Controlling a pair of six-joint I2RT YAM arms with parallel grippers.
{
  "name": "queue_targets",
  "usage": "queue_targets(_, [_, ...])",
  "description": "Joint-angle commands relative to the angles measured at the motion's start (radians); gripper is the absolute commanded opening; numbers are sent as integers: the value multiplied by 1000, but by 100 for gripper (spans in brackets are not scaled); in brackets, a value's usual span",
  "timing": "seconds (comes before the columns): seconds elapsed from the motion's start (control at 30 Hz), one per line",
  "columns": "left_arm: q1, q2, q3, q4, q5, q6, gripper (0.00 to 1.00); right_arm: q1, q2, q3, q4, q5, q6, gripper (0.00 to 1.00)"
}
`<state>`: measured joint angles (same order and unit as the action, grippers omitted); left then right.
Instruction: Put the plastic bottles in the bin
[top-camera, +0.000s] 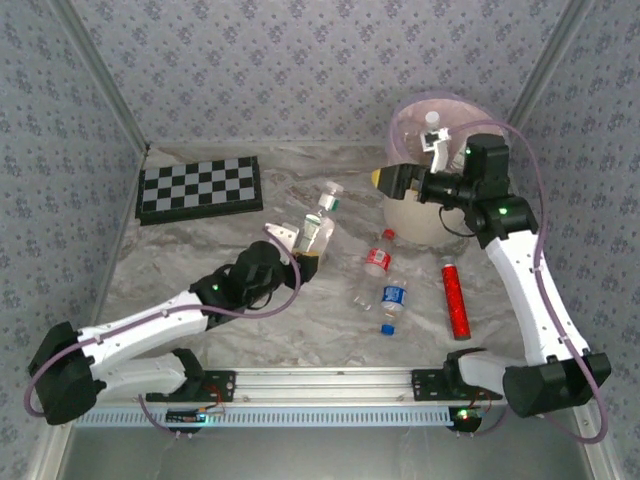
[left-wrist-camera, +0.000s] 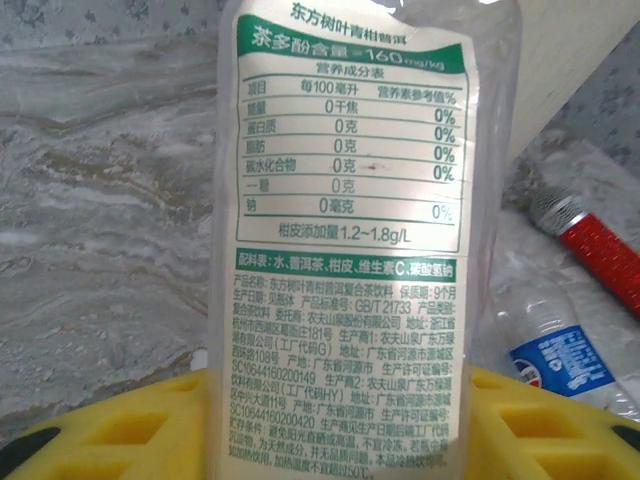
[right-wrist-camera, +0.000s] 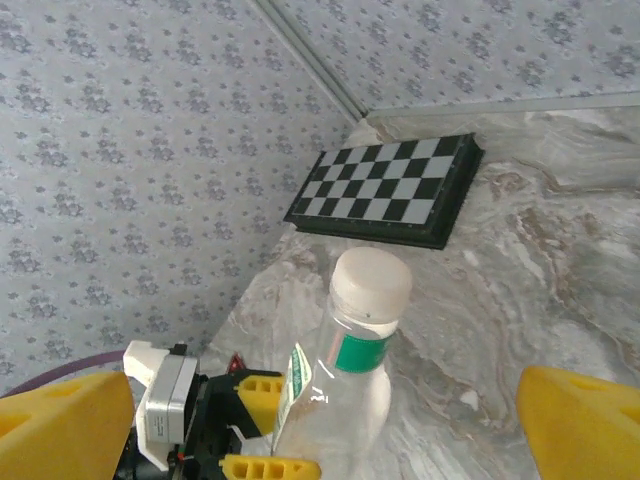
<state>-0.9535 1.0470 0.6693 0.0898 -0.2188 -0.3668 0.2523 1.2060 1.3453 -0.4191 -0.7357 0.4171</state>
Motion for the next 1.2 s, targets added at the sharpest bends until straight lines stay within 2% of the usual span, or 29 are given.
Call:
queue_targets(0.0, [4,-45,-15,135,52,5,25,42,14,-17,100,51,52,98])
queue_targets(0.1, [4,-64,-42,176,66,-4,14,66,54,-17,127,41,66,92])
queue_targets(0.17, [2,-74,-50,185,70,-14,10,76,95,6,118,21,69,87])
queue_targets(0.3, [1,-81,-71,229,71,-16,10,115,153,39,117,10,65,81])
queue_targets(0.6, [1,-49,-38,214,89,3,10,200,266,93,109,-35,52,71])
queue_targets(0.77, [0,-27,-31,204,87,-9,11,206,279,102,104,-19,41,55])
queue_targets(0.9, [1,-27,-16,169,82,-11,16,197,294,212,-13,50,-37,46])
queue_targets(0.97, [1,-30,1,151,72,-6,22,191,300,263,-42,59,-53,41])
queue_targets(1.07, [1,-34,7,154,61,-6,28,182,304,293,-51,56,-55,24])
queue_targets(1.1, [1,-34,8,156,59,-8,29,181,302,296,-52,56,-54,22])
queue_targets(1.13, [1,-35,10,156,56,-14,33,180,302,297,-52,56,-54,22])
queue_targets(1.17, [1,-35,14,149,55,-17,42,179,303,303,-52,56,-57,21])
